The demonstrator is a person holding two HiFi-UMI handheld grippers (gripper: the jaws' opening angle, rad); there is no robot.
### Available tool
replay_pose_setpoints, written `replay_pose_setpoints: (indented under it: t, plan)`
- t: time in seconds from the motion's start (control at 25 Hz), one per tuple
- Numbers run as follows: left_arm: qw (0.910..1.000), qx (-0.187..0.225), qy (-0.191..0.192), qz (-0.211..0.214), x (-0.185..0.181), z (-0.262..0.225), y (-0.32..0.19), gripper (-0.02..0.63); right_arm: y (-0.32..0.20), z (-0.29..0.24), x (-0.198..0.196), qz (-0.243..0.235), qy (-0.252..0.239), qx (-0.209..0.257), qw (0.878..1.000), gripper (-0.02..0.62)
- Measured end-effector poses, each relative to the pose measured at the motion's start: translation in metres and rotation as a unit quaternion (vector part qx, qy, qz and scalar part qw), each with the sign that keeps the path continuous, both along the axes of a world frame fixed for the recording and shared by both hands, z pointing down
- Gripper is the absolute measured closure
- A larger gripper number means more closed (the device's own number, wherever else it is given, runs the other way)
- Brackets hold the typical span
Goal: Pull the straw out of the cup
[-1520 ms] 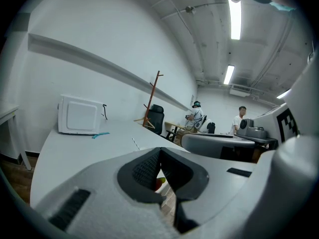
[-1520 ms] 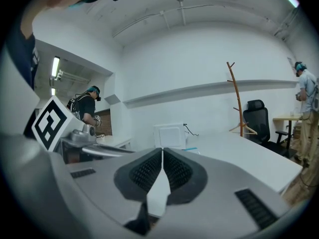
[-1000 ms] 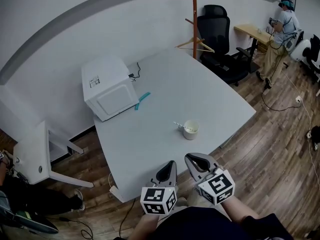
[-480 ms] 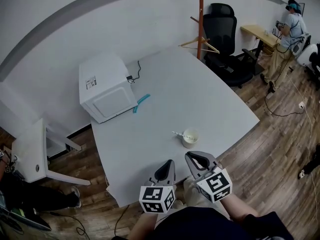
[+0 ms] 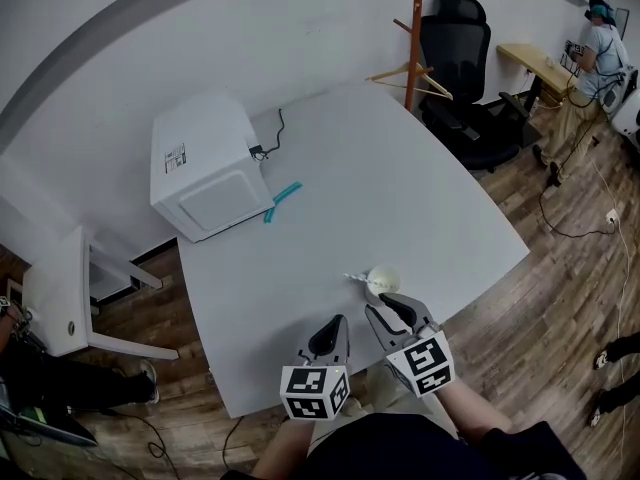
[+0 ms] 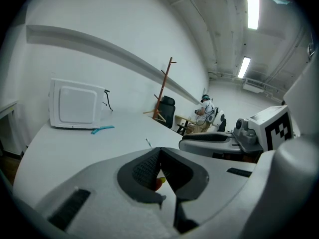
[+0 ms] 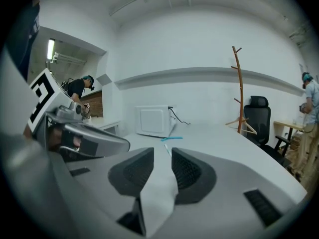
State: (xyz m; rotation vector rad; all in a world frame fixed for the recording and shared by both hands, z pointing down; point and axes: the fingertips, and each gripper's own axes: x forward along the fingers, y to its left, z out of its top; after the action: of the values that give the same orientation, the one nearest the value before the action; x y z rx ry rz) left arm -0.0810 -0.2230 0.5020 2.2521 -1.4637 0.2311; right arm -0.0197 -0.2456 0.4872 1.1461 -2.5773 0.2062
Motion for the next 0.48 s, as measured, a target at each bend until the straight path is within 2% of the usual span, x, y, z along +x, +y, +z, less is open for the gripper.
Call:
replay_pose_setpoints:
  t: [0.48]
  plan:
    - [0.9993, -0.018, -0.001, -0.034, -0.010, 0.021, -0.040, 0.591, -0.045, 0.046, -0.013, -0.038, 0.052, -0.022, 0.998, 0.485]
